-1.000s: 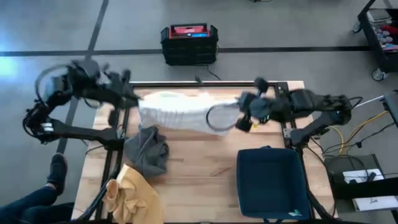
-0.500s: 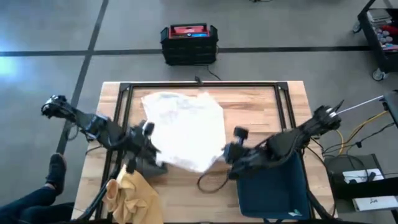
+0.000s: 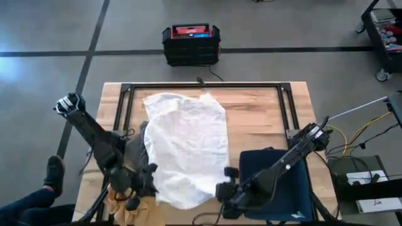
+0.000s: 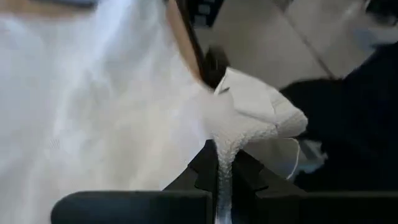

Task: Fold towel
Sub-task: Fold the white towel

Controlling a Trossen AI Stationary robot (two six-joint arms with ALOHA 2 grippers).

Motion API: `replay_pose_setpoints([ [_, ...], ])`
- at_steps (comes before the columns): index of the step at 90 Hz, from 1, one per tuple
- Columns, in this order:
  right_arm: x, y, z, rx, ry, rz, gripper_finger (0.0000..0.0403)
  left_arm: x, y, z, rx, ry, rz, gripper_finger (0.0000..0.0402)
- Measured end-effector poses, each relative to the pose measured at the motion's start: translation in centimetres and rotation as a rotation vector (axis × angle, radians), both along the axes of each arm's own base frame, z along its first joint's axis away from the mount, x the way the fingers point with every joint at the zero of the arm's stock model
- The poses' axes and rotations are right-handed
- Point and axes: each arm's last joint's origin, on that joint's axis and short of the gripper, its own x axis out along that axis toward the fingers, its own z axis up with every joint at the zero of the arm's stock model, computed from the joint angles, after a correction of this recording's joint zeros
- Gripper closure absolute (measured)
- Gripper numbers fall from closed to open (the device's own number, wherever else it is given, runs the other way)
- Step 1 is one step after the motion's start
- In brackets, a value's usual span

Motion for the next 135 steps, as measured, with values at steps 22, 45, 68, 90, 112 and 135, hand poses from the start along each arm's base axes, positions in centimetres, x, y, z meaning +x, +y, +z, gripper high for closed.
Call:
replay_pose_setpoints([
  [22,0.2,3.4,-2.7,0.157,-0.003,0.058,0.0403,-0.4,-4.6,-4.1,-0.024,0.176,-0.052,0.0402],
  [45,-0.4,5.7,-2.6,0.279,-0.042,0.127,0.0403,-1.3,-9.7,-4.1,-0.102,0.214,-0.152,0.0402],
  [68,0.0,4.2,-0.2,0.224,-0.114,0.161,0.0403,-1.5,-9.4,-0.4,0.053,0.103,-0.013,0.0402],
  [90,1.8,1.3,-0.8,0.138,-0.07,0.131,0.0403,-2.2,-6.4,1.4,0.139,0.014,0.134,0.0402],
  [112,1.4,1.5,-3.4,0.169,0.064,-0.007,0.0401,-2.7,-6.0,-2.5,0.007,0.146,0.113,0.0394],
  [135,3.0,-1.1,-2.2,0.26,0.181,0.004,0.0305,-1.7,-4.2,-3.3,-0.088,0.33,0.129,0.0277],
])
